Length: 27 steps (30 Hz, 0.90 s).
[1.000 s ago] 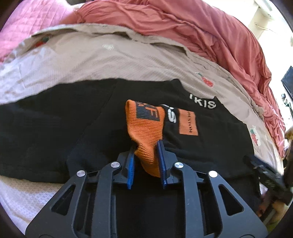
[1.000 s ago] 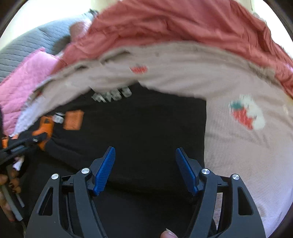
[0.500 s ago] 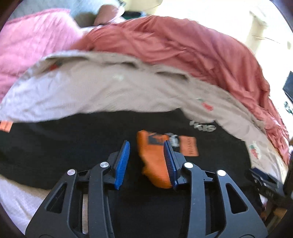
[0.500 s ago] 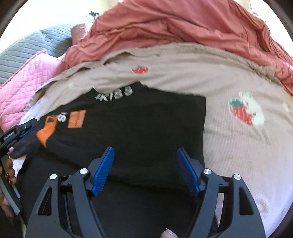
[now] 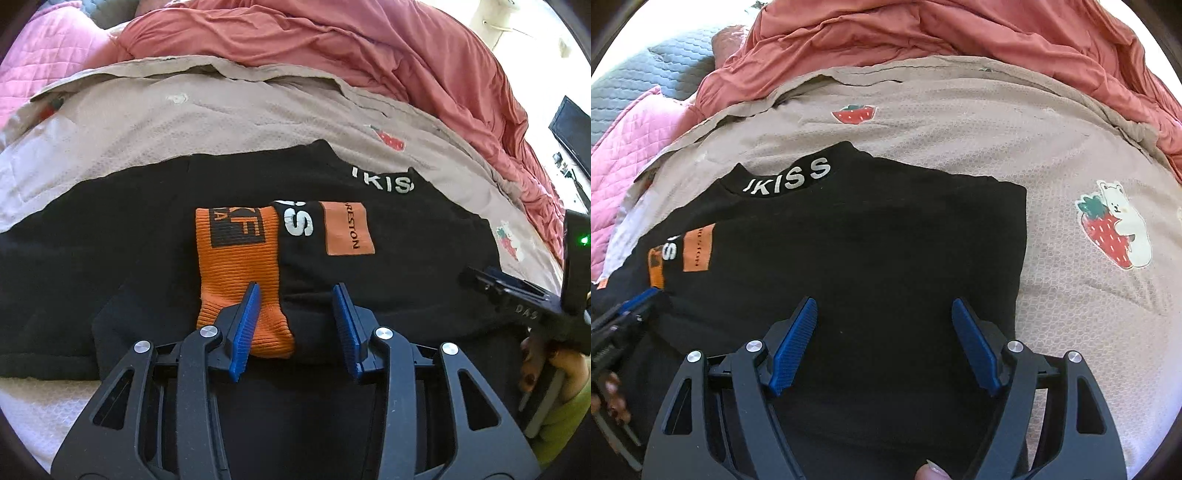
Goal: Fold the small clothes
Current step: 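Move the left gripper to the other sleeve's orange cuff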
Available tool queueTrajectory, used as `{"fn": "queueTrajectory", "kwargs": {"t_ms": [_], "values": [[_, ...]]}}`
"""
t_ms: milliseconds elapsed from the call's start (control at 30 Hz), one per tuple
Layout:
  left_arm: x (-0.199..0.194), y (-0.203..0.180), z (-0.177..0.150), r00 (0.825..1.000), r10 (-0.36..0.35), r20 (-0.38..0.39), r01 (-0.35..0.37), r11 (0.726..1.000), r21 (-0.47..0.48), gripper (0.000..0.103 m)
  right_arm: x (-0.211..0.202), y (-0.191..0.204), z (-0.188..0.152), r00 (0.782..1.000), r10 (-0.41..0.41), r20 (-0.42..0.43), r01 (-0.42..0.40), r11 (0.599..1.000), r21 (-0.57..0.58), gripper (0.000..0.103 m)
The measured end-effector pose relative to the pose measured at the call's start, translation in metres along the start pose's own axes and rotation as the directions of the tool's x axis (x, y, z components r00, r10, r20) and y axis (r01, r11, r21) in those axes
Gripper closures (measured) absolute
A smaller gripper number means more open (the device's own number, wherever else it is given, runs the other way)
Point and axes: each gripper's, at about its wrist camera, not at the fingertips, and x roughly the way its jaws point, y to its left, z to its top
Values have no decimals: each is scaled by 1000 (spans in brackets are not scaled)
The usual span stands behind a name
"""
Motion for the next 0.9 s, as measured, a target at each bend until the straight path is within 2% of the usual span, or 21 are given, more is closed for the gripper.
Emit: {"fn": "queueTrajectory", "kwargs": {"t_ms": [100, 167, 200, 233, 267, 333, 400, 467, 533, 633, 900], "values": [[-4, 0, -1, 1000, -6, 8, 6, 1000, -5, 69, -12, 5, -2, 1000, 13, 25, -12, 1000, -13, 28], [-11, 0, 1, 1000, -13, 20, 14, 1000, -12, 59, -21, 4, -4, 999, 31, 45, -31, 999, -8, 28], [-13, -1, 1, 1000, -2, 28, 2, 1000, -10, 50, -24, 4, -5, 998, 31, 53, -31, 1000, -5, 26], [-15, -2, 1, 999, 22, 36, -22, 1000, -3, 45, -29, 3, -6, 998, 32, 62, -32, 999, 0, 19], [-17, -3, 2, 997, 59, 42, -59, 998, 8, 45, -35, 2, -7, 996, 40, 76, -41, 999, 10, 15], [-21, -2, 2, 991, 122, 48, -124, 992, 21, 43, -43, -1, -9, 994, 56, 91, -58, 998, 26, 15], [-24, 1, 3, 991, 124, 48, -124, 992, 4, 39, -49, -2, -11, 993, 61, 100, -65, 997, 36, 14], [-28, 4, 4, 993, 111, 48, -111, 994, -9, 31, -56, -2, -14, 991, 74, 113, -80, 996, 43, 8], [-31, 3, 4, 991, 123, 54, -123, 992, 2, 22, -62, -1, -17, 989, 85, 123, -91, 995, 41, 8], [-37, -1, 2, 987, 149, 69, -151, 988, 24, 15, -70, 4, -19, 986, 95, 139, -100, 995, 29, 8], [-61, 4, -7, 978, 179, 109, -182, 983, 12, 12, -89, 26, -29, 974, 151, 171, -150, 988, -22, 5]]}}
